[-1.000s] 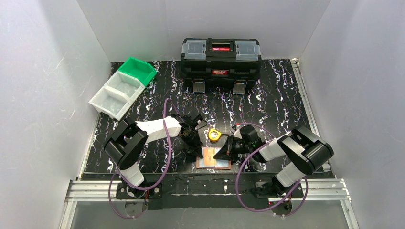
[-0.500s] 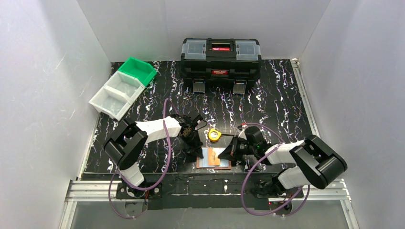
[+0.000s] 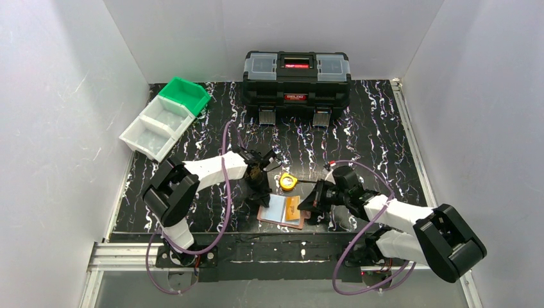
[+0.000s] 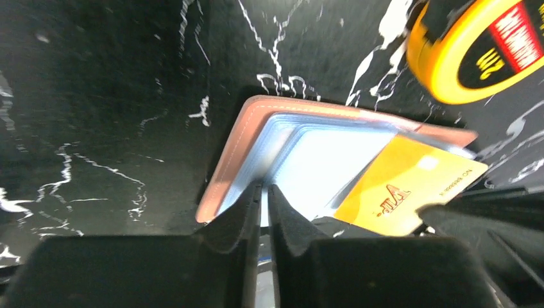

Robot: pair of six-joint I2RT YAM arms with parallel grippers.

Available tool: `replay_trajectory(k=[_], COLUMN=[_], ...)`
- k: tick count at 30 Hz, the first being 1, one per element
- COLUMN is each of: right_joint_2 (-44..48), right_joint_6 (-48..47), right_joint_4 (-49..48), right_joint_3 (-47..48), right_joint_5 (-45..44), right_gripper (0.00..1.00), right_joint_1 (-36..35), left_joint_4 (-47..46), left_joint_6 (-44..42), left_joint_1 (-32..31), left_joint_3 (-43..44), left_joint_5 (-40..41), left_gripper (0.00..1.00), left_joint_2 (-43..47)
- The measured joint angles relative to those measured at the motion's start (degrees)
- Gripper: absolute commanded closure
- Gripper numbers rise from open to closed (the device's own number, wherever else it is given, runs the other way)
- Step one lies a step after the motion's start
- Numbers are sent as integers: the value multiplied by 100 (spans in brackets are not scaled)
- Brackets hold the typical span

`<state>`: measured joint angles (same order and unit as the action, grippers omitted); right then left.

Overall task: Take the credit cards out of the card holder
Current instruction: Remove the credit card from the card holder.

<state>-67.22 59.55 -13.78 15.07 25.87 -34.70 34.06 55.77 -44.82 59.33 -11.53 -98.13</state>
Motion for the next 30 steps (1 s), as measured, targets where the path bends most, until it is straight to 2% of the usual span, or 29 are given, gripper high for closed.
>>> replay_trajectory(k=[4,8,14,20,24,30], right_joint_2=[144,205,439,734,807,796], right_joint_6=[-109,-149,-140,35,341,804], right_joint_4=[435,682,1027,1071,857,448], right_joint_3=[295,577,953,1270,1381,1558], right_joint_5=[-2,50,208,560,859,1196], right_gripper=[99,99,99,99,99,99], right_joint_1=[59,101,160,361,474,507], left_joint_4=[474,824,903,448,-240,-942], left_joint_6=[-367,-702,-1169,-1362,-1207,-929], left_joint_1=[2,20,155,791,1226,1373], left_joint_3=[546,1263,1554,1231,796,501], left_joint_5=[476,664,354,-675,-1582,-2518], left_gripper=[56,39,27,24,24,26], left_joint_2=[-68,-35,382,1178,1709,1851])
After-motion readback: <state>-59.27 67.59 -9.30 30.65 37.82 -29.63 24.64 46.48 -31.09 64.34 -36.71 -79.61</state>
